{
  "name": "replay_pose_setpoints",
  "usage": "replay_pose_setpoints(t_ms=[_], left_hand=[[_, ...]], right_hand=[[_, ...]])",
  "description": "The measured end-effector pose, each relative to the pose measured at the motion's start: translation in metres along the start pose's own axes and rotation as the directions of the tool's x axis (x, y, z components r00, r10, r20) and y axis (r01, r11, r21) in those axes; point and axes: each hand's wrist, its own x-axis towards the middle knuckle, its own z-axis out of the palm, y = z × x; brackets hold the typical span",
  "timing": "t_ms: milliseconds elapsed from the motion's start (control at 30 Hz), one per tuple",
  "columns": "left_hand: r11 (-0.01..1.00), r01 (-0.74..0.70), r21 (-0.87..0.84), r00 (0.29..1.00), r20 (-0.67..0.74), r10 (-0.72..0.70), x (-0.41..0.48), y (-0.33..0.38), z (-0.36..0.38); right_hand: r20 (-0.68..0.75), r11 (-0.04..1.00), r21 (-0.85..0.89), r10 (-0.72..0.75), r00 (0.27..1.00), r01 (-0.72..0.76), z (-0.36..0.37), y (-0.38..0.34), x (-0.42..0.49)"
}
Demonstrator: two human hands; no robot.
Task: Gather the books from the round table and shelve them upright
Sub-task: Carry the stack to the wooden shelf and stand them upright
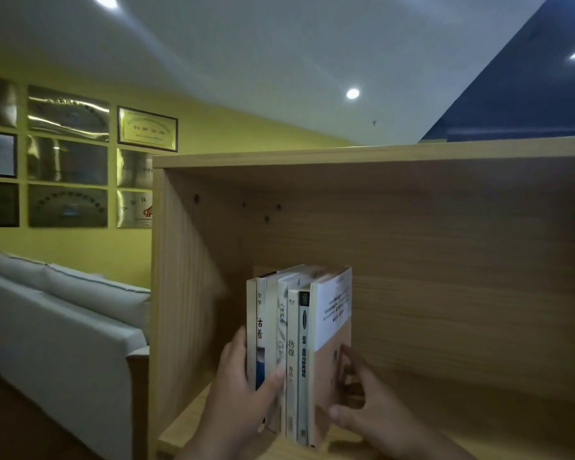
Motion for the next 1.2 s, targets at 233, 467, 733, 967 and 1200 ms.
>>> replay_pose_setpoints(t_ms=[233,467,733,967,1200], left_hand=[[1.0,-0.008,0.03,0.999,-0.033,0.009,0.004,-0.003,0.001],[0.998,0.038,0.058,0.997,-0.075,-0.034,0.013,-0.012,0.002],[0.993,0.065,0.097,0.994,0.076,-0.072,0.024,-0.022,-0.007],[0.982,0.159,0.102,0.981,0.097,-0.169,0.037,-0.028,-0.006],[0.977,0.183,0.107,0.981,0.053,-0.189,0.059,-0.048,-0.005]], right_hand=[[0.076,1.0,0.019,-0.02,0.997,0.018,0.017,-0.013,0.023],[0.042,0.998,0.025,-0.051,0.998,0.05,0.03,-0.018,0.048],[-0.096,0.982,-0.14,-0.14,0.985,0.125,0.04,-0.011,0.045],[-0.013,0.963,-0.23,-0.148,0.989,0.141,0.044,-0.019,0.068],[-0.095,0.97,-0.236,-0.077,0.993,0.053,0.061,-0.013,0.095]])
